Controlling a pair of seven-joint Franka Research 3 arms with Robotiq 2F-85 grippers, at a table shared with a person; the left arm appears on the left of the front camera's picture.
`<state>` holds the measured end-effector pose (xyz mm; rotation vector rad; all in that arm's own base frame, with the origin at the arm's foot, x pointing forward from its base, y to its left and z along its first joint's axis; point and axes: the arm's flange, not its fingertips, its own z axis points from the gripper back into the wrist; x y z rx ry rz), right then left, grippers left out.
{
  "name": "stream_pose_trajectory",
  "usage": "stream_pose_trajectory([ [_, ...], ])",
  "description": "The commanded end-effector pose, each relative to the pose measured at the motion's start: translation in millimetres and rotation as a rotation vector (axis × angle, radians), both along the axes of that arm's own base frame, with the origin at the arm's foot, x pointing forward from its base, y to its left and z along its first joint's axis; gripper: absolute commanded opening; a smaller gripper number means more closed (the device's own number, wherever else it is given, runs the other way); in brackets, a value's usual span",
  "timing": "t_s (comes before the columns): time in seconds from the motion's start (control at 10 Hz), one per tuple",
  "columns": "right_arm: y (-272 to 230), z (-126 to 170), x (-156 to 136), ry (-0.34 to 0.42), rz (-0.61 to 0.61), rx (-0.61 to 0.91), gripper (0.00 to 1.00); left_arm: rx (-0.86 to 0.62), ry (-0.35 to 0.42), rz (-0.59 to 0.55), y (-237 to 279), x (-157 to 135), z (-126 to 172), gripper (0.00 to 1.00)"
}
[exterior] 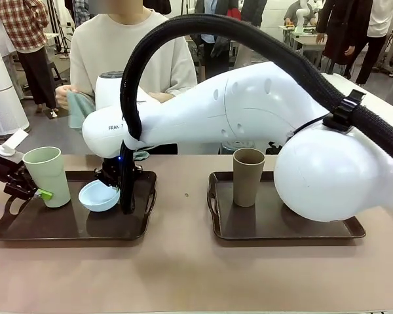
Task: Set up a tray with a mat and arrange the tableware.
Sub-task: Pick up the Picnic Bowl and Reusable plastic cup from the Handle tray in front of the human's position and hold them in the air.
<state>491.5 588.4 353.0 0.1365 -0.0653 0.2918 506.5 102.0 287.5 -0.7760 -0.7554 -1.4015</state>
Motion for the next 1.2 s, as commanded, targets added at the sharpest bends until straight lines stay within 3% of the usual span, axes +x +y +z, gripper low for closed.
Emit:
stream_pose_trajectory([
  [0.0, -22.0, 41.2, -21.4, -0.042, -0.026, -0.007, 0.00, 0.043, -0.024, -0.039, -2.8, -28.6, 26.5, 0.00],
  [0.3, -58.0, 98.8, -52.4, -0.101, -0.060, 0.059, 0.00, 0.012, -0.025, -0.074, -11.1, -57.1, 79.8, 0.00],
  [0.7, -76.9, 151.7, -89.0, -0.141, -0.086, 0.062, 0.00, -0.033, -0.074, -0.065, -18.7, -67.3, 151.6, 0.00],
  [0.9, -78.8, 160.4, -97.9, -0.134, -0.077, 0.088, 0.00, -0.012, -0.054, -0.054, -17.7, -76.1, 167.3, 0.00],
  [1.1, -68.0, 165.8, -84.2, -0.125, -0.059, 0.064, 0.00, -0.020, -0.082, -0.076, -17.1, -69.0, 156.7, 0.00],
])
